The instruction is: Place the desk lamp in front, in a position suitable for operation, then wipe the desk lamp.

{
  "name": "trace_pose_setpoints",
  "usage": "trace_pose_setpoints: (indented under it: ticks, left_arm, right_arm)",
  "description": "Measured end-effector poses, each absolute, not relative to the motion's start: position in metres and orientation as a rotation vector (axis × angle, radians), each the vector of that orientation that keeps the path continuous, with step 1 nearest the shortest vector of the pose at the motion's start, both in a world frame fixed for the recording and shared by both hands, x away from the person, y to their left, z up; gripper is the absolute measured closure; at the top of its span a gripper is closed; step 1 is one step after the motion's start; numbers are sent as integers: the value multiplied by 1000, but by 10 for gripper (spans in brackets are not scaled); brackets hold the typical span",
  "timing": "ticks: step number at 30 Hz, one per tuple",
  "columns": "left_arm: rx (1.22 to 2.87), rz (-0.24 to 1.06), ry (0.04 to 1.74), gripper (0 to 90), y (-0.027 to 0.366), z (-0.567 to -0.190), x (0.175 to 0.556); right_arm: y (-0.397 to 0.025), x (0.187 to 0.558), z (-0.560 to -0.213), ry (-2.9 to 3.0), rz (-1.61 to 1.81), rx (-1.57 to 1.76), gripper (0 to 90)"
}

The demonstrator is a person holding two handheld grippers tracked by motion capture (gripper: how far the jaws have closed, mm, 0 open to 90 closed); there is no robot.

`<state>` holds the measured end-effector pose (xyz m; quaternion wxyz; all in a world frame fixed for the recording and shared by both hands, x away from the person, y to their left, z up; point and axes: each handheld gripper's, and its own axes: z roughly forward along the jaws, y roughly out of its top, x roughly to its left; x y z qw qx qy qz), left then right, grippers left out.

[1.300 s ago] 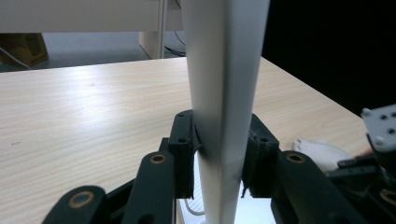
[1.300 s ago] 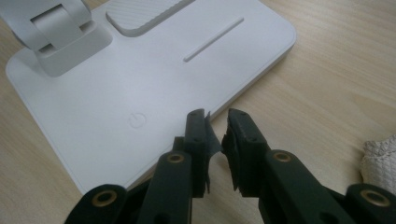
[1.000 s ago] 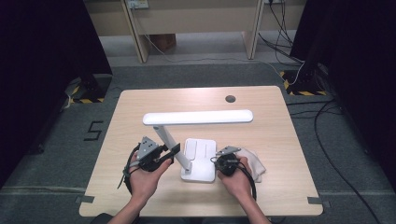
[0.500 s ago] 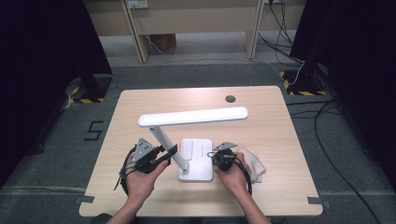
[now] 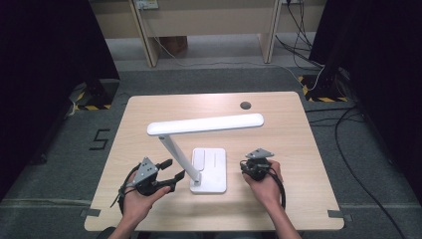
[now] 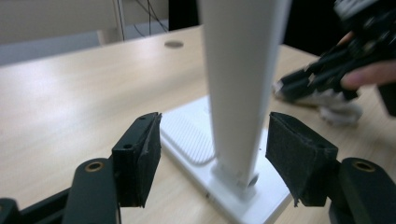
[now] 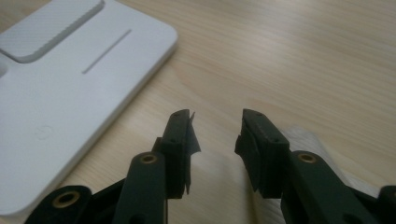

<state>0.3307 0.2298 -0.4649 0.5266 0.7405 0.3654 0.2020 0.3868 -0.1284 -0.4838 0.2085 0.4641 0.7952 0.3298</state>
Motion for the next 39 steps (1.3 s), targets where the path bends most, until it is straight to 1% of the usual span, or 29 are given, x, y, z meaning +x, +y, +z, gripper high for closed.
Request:
trace_pose_setpoints:
  ticks: [4, 5, 8, 14, 20, 28, 39]
  left_arm:
    - [1777, 403, 926, 353, 239, -488, 338]
    - [1797, 415, 944, 363, 241, -495, 339]
    - [1798, 414, 952, 366, 242, -499, 339]
    - [1812, 456, 950, 369, 248, -501, 338]
    - [1820, 443, 943, 376, 244, -503, 339]
    - [1834, 450, 929, 377, 245, -504, 337]
    - [1846, 459, 943, 376, 253, -507, 334]
  right_arm:
    - [-146, 383, -484, 2171, 923, 1343, 623]
    - [-151, 380, -486, 2164, 918, 1359, 617]
    - [-154, 378, -487, 2158, 918, 1374, 606]
    - [-161, 374, -487, 2143, 927, 1372, 562]
    - [-170, 374, -484, 2167, 908, 1370, 523]
    - [-183, 373, -483, 2217, 905, 1351, 448]
    - [-191, 367, -484, 2272, 897, 1339, 416]
